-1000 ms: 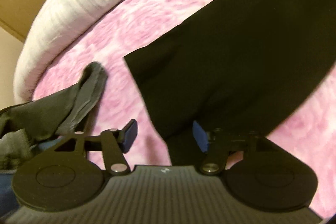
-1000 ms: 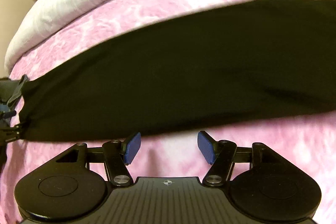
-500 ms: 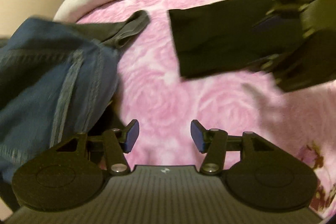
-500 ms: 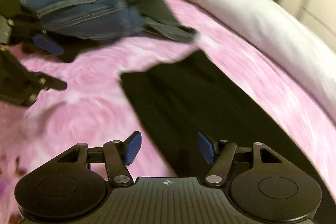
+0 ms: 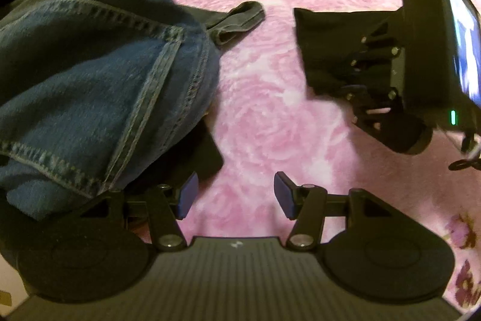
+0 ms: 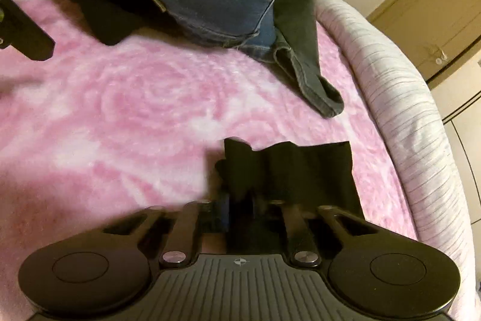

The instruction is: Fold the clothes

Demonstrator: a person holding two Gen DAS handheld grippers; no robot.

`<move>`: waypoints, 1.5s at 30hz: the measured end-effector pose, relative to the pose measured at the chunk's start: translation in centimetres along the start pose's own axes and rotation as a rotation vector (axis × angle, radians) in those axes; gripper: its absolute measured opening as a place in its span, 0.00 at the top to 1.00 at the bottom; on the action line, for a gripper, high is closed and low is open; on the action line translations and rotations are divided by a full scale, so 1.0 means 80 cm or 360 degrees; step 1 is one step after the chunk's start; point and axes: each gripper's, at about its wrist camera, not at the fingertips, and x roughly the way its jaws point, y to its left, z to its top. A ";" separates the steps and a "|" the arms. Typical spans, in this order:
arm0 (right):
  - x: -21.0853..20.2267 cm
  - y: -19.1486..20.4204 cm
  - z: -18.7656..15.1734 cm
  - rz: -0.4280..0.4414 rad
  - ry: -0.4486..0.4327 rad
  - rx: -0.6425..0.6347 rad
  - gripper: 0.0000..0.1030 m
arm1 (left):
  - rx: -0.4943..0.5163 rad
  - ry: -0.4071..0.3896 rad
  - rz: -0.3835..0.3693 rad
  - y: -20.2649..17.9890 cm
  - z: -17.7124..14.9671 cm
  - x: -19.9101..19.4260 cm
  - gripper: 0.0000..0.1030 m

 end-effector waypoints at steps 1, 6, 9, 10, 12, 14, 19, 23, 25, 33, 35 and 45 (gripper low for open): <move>-0.005 -0.013 0.002 0.0034 -0.0015 0.0076 0.93 | 0.0012 -0.0013 -0.0011 -0.004 0.003 -0.002 0.50; -0.073 -0.119 -0.014 0.0086 -0.0248 0.0698 0.95 | 0.0121 -0.0062 -0.0093 -0.036 0.027 -0.004 0.50; -0.142 -0.203 -0.068 -0.0037 -0.0407 0.1175 0.97 | 0.0211 -0.0106 -0.0168 -0.072 0.050 -0.007 0.50; -0.170 -0.231 -0.099 -0.0121 -0.0451 0.1340 0.97 | 0.0251 -0.0125 -0.0194 -0.087 0.059 -0.008 0.50; -0.216 -0.269 -0.179 -0.0306 -0.0464 0.1621 0.97 | 0.0334 -0.0161 -0.0247 -0.122 0.076 -0.011 0.50; -0.262 -0.306 -0.260 -0.0496 -0.0469 0.1895 0.97 | 0.0408 -0.0194 -0.0303 -0.161 0.094 -0.015 0.50; -0.262 -0.310 -0.487 -0.0656 -0.0113 0.2584 0.97 | 0.0576 -0.0284 -0.0437 -0.273 0.136 -0.029 0.48; -0.242 -0.296 -0.574 -0.0535 -0.0004 0.2874 0.97 | 0.0766 -0.0387 -0.0534 -0.365 0.167 -0.037 0.48; -0.244 -0.298 -0.578 -0.0496 -0.0040 0.2876 0.97 | 0.0847 -0.0422 -0.0569 -0.402 0.184 -0.035 0.48; -0.288 -0.290 -0.590 -0.0481 -0.0133 0.2912 0.97 | 0.1059 -0.0455 -0.0663 -0.503 0.248 0.011 0.47; -0.288 -0.285 -0.596 -0.0477 -0.0117 0.2933 0.97 | 0.1100 -0.0433 -0.0664 -0.518 0.255 0.028 0.47; -0.272 -0.274 -0.612 -0.0425 -0.0022 0.2967 0.97 | 0.1086 -0.0262 -0.0682 -0.544 0.278 0.102 0.32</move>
